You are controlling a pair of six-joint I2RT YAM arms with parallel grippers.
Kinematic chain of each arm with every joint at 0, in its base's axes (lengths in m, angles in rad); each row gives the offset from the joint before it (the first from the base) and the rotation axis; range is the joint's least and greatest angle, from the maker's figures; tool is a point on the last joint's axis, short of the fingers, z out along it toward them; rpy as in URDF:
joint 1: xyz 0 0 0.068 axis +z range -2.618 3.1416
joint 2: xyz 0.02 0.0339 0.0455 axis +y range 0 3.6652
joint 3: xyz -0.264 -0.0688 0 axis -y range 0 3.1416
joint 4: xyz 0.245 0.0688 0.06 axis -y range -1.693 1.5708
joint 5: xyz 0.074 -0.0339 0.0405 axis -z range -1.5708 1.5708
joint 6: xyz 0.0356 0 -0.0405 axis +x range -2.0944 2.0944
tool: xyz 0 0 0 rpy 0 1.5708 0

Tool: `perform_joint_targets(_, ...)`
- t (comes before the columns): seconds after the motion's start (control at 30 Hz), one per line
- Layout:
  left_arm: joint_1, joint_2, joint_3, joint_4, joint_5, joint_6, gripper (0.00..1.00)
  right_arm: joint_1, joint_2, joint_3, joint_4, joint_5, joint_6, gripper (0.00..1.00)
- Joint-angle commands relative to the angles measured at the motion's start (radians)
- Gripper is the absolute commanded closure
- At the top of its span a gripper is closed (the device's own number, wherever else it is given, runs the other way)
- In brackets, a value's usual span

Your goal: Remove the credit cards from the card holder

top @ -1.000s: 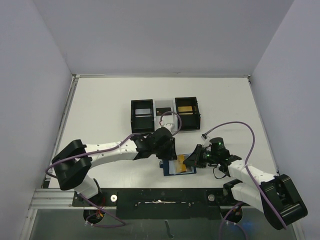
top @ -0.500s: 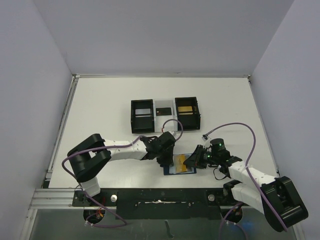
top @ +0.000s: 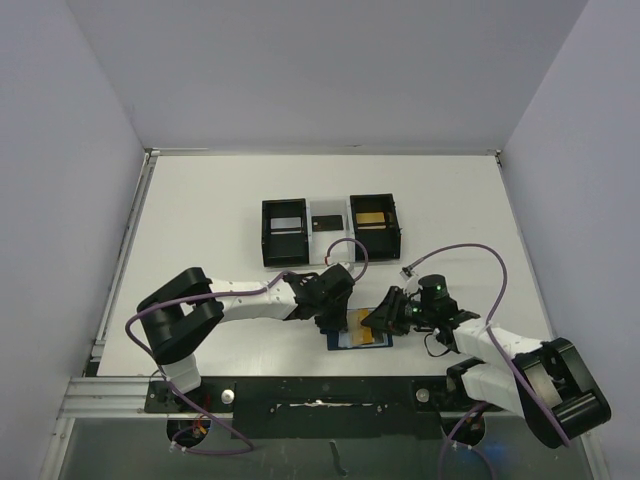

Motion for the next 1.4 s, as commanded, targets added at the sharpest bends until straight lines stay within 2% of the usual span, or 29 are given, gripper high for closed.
perform_joint_targets(0.0, -0.004, 0.041, -0.004, -0.067, -0.059, 0.014, 1.0, -0.004, 0.031, -0.005, 0.1, -0.054, -0.002, 0.74)
perform_joint_targets(0.6, -0.004, 0.027, -0.02, -0.056, -0.054, 0.011, 1.0, 0.012, 0.12, 0.018, 0.128, -0.067, -0.032, 0.76)
perform_joint_targets(0.9, -0.005, 0.025, -0.024, -0.054, -0.054, 0.011, 1.0, 0.014, 0.138, -0.003, 0.17, -0.071, -0.019, 0.88)
perform_joint_targets(0.93, -0.005, 0.026, -0.023, -0.054, -0.053, 0.012, 1.0, 0.015, 0.133, -0.001, 0.168, -0.073, -0.02, 0.92)
perform_joint_targets(1.17, -0.004, 0.013, -0.031, -0.056, -0.063, 0.007, 1.0, -0.003, 0.029, 0.027, -0.039, 0.004, -0.089, 0.99)
perform_joint_targets(1.37, -0.005, 0.005, -0.036, -0.058, -0.068, 0.005, 1.0, -0.037, -0.073, 0.032, -0.103, -0.04, -0.106, 1.0)
